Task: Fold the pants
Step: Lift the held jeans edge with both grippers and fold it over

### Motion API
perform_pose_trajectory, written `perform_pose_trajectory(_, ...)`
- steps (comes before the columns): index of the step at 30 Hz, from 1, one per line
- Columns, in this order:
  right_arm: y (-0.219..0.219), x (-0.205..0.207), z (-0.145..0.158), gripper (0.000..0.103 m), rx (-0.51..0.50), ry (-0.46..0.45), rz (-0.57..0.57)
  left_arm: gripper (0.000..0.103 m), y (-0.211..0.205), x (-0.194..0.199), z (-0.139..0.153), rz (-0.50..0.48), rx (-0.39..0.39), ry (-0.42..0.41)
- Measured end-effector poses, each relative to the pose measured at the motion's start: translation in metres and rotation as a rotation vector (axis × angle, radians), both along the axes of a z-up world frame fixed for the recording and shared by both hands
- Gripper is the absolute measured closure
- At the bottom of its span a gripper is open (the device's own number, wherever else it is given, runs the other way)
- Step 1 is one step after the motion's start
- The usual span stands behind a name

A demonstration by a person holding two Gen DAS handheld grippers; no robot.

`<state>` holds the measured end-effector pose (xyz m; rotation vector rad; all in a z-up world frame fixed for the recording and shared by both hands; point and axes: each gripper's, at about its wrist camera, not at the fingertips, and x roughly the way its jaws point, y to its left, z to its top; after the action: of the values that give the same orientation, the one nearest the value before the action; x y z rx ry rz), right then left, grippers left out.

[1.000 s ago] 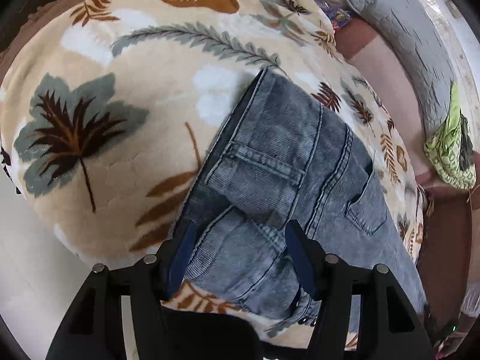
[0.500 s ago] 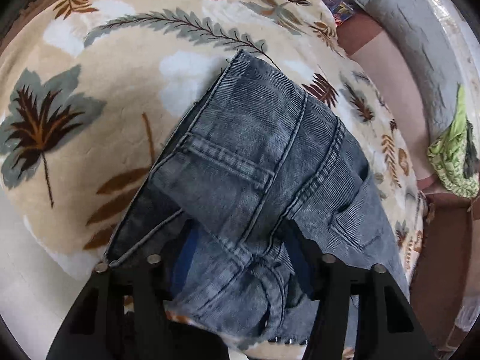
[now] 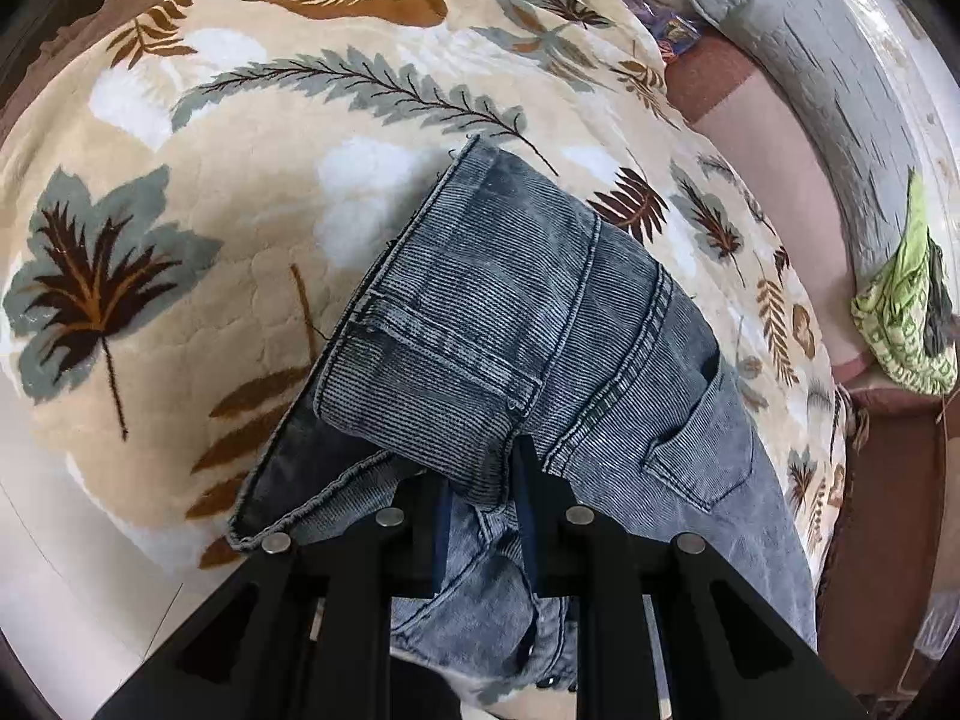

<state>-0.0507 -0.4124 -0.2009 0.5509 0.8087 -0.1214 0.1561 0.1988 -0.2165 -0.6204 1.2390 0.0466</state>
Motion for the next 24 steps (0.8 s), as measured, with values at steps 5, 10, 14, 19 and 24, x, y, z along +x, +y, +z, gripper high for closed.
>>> perform_pose_trajectory(5, 0.001, -0.002, 0.001, 0.095, 0.010, -0.007, -0.003, 0.085, -0.004, -0.001, 0.003, 0.001, 0.003, 0.001)
perform_pose_trajectory(10, 0.001, -0.008, 0.009, 0.095, 0.020, -0.035, -0.008, 0.089, -0.005, -0.008, 0.017, 0.004, -0.005, -0.043)
perform_pose_trajectory(14, -0.002, -0.019, 0.018, 0.095, 0.035, -0.062, -0.021, 0.089, 0.001, -0.022, 0.033, -0.006, -0.015, -0.095)
perform_pose_trajectory(19, -0.019, -0.046, 0.017, 0.095, 0.027, -0.062, -0.069, 0.089, 0.020, -0.051, 0.034, -0.018, -0.002, -0.107)
perform_pose_trajectory(24, -0.030, -0.048, -0.018, 0.095, 0.077, 0.069, -0.050, 0.089, 0.028, -0.070, -0.014, -0.032, 0.018, 0.010)
